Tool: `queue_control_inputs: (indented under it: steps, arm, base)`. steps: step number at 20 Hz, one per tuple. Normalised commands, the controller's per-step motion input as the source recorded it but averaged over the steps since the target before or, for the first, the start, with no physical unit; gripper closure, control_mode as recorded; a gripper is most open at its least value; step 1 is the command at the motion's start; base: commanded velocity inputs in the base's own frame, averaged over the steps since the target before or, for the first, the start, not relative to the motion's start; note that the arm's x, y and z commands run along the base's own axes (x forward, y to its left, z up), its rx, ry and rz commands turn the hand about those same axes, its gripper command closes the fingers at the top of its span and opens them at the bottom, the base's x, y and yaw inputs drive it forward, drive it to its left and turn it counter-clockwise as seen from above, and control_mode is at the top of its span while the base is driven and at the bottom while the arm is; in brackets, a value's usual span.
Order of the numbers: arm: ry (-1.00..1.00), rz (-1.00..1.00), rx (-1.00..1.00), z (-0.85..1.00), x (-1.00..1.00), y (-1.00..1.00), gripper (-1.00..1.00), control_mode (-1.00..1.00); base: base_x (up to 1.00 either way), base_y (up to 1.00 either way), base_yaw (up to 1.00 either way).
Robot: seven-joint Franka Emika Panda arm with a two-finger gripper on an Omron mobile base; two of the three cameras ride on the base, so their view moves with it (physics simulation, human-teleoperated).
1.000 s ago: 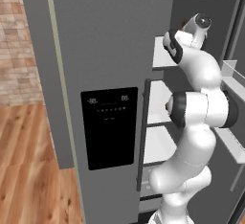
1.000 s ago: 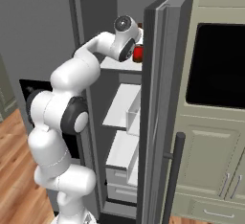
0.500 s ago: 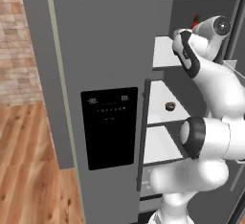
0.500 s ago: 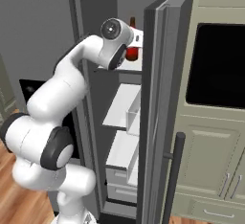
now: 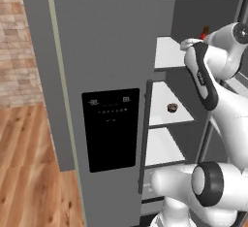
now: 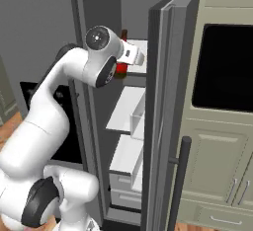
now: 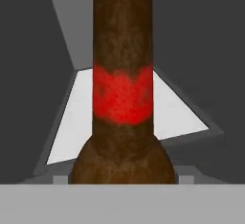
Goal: Place the mayonnaise and condiment bottle from the counter to the top shelf of the fridge. If the existing items in the fridge are on the top shelf, move them to other shelves.
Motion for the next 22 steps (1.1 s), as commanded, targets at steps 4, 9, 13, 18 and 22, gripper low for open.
queue_control_inputs:
  steps: [4, 9, 13, 18, 22]
  arm:
    - [0.14, 0.04, 0.11, -1.00, -1.00, 0.13, 1.00, -1.00]
    - [0.34, 0.00, -0.01, -1.00, -0.60, 0.04, 1.00, -1.00]
    - [0.16, 0.00, 0.00, -1.00, 0.04, 0.01, 1.00, -1.00]
    - [0.02, 0.00, 0.00, -0.95, 0.51, -0.02, 1.00, -1.00]
    - [-0.08, 0.00, -0.02, -0.52, 0.93, -0.14, 1.00, -1.00]
  base:
    - [0.00, 0.00, 0.00]
    - [0.00, 0.00, 0.00]
    - [0.00, 0.00, 0.00]
    - [0.00, 0.00, 0.00]
    - [0.00, 0.00, 0.00]
